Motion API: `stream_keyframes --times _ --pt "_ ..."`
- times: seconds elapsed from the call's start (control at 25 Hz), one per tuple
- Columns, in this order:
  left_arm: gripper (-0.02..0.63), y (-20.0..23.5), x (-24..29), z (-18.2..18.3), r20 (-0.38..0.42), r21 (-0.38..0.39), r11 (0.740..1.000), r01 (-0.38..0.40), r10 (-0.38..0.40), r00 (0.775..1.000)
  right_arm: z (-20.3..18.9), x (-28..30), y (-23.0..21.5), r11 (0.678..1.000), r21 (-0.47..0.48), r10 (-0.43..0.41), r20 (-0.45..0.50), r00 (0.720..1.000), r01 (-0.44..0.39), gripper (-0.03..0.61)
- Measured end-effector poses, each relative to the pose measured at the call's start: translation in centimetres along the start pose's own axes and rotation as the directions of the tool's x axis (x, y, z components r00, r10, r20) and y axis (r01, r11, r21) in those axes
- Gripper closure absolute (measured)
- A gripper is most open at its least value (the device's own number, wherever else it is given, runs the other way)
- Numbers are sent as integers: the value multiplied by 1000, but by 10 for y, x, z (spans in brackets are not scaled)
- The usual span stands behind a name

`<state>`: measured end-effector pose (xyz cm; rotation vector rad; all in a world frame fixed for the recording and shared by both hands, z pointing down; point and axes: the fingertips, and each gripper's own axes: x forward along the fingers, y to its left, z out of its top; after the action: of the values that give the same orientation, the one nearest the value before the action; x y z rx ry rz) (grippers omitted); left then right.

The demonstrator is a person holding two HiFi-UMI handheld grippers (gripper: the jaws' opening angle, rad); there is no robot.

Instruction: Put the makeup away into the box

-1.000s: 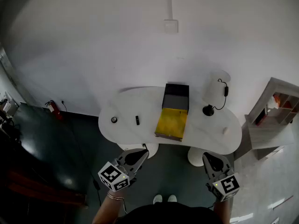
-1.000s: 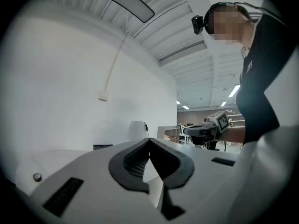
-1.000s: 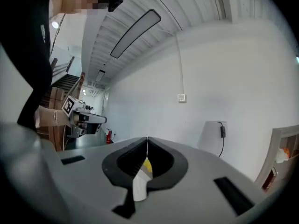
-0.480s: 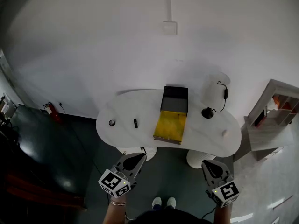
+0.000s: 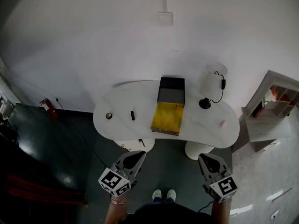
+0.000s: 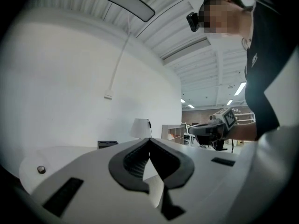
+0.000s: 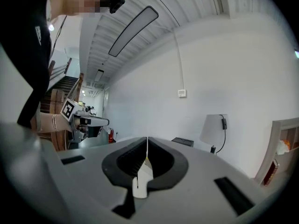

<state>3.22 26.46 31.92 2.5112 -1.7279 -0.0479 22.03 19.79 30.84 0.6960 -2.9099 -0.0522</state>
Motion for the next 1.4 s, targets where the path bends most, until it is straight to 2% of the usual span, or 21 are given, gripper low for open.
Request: stream_keyframes --times 0.24,0.48,0.88,1.04,1.12,1.28,1.4 --pt "600 -13 10 -4 -22 5 995 102 -101 995 1 -5 0 997 33 -71 -3 997 71 558" --pt "600 -31 22 -16 -30 -42 973 227 -228 973 -9 -10 20 996 49 -77 -10 997 77 558" --pt "600 -40 36 -33 -73 -44 928 369 -372 925 -18 -29 19 960 113 -256 -24 966 257 557" --pt "600 -44 41 -41 -84 -72 915 397 -402 912 -24 -35 16 942 130 -305 -38 951 308 557" --pt "600 -47 47 -44 -94 -86 902 423 -430 898 -21 -38 14 933 145 -328 -30 944 328 557" --pt "600 -56 74 -43 -111 -98 861 499 -508 854 -32 -44 0 914 157 -371 -42 928 373 557" --pt "600 -58 91 -33 -95 -94 845 526 -533 841 -50 -39 -20 899 193 -386 -73 920 392 557"
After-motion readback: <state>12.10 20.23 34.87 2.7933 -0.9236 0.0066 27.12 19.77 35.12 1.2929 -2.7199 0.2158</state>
